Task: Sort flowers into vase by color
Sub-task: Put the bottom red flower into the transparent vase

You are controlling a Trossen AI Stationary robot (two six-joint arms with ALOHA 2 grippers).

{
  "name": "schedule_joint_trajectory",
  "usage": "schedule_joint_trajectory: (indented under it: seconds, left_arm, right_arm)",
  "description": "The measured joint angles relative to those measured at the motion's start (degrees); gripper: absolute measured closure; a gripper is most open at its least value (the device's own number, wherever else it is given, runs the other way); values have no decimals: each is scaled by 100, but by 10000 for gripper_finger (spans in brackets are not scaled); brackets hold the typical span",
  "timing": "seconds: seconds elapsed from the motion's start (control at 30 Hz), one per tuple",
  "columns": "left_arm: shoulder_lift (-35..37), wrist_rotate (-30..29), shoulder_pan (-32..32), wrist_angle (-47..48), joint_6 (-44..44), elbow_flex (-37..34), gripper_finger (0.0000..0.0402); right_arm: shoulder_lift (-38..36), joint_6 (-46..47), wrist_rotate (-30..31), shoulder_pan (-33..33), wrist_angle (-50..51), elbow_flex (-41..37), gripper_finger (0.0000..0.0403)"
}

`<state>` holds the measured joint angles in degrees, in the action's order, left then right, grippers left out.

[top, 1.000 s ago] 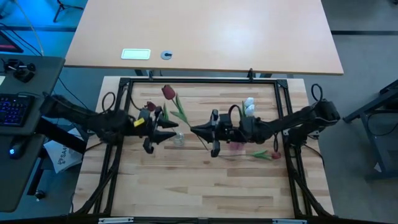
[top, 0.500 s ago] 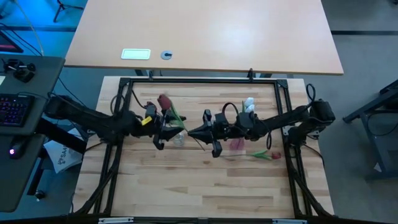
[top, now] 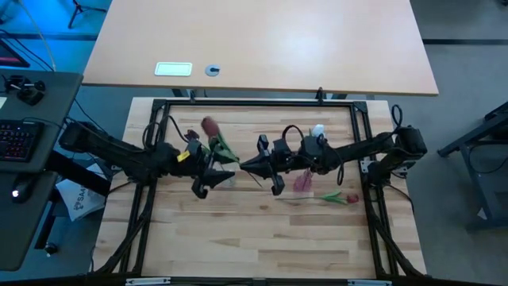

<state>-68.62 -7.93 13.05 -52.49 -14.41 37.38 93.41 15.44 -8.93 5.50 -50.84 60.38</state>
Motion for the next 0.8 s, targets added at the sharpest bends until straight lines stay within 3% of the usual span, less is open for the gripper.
schedule_joint_trajectory:
  seconds: [0.23, 0.8]
  left_arm:
    - [3, -144, -3, -75, 575, 1, 183]
    - [4, 52, -231, -146, 816, 1, 193]
  right_arm:
    - [0, 77, -72, 8, 87, 0, 403]
    - [-2, 123, -69, -63, 325, 0, 402]
